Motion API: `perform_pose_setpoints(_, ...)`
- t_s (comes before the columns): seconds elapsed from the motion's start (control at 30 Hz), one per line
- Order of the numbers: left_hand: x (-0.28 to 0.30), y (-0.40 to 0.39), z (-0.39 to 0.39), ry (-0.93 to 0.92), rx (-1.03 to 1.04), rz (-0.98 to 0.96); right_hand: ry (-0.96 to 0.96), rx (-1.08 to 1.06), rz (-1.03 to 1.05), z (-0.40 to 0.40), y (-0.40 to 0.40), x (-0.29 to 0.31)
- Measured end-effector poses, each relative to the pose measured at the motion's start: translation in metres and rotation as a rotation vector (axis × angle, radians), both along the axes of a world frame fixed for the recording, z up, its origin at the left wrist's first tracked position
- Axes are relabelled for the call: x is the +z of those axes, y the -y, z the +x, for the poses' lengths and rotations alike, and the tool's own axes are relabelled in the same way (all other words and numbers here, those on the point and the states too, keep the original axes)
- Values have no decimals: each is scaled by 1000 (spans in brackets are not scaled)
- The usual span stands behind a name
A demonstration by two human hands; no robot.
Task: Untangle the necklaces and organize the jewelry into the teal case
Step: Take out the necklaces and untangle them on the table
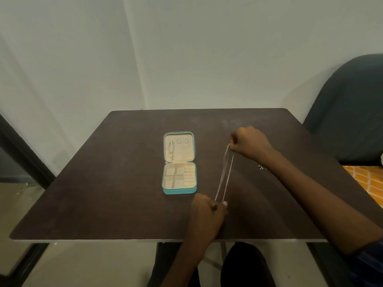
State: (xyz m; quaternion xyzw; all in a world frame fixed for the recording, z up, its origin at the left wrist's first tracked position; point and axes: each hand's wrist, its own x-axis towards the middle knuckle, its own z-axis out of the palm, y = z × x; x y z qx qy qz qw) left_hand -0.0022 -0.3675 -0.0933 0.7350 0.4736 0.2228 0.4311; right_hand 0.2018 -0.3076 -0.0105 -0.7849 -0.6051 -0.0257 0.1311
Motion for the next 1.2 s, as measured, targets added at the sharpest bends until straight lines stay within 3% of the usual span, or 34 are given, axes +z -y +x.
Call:
perform_pose_setpoints(0.1, -5, 8, -1, -3, 47, 231, -10, -14, -19, 3, -1, 3)
perform_pose_setpoints(0.3, -21, 20, -6, -118, -43, 481, -124, -35, -134, 1, -7, 0)
perform_pose_setpoints(0.37, -27, 21, -6, -218, -80, 596, -149, -34, -155, -1, -12, -7)
perform_pose_setpoints(0.5, -30, 18, -6, -189, -249, 761, -146, -30, -186, -7, -23, -22)
perform_pose_setpoints(0.6, -25, 13, -4, -228, -368, 744, -135, -27, -198, -10, -30, -31)
perform_pose_setpoints(0.73, -25, 3, -1, -262, -347, 761, -95, -19, -195, -13, -40, -45)
perform_pose_setpoints(1.03, -30, 11, 2, -289, -273, 555, -98, -12, -146, -14, -56, -57)
perform_pose_setpoints(1.17, -35, 17, 1, -329, -266, 613, -155, -8, -171, -11, -60, -57)
perform_pose_setpoints(1.2, -34, 19, 0, -328, -289, 547, -172, -7, -174, -10, -60, -57)
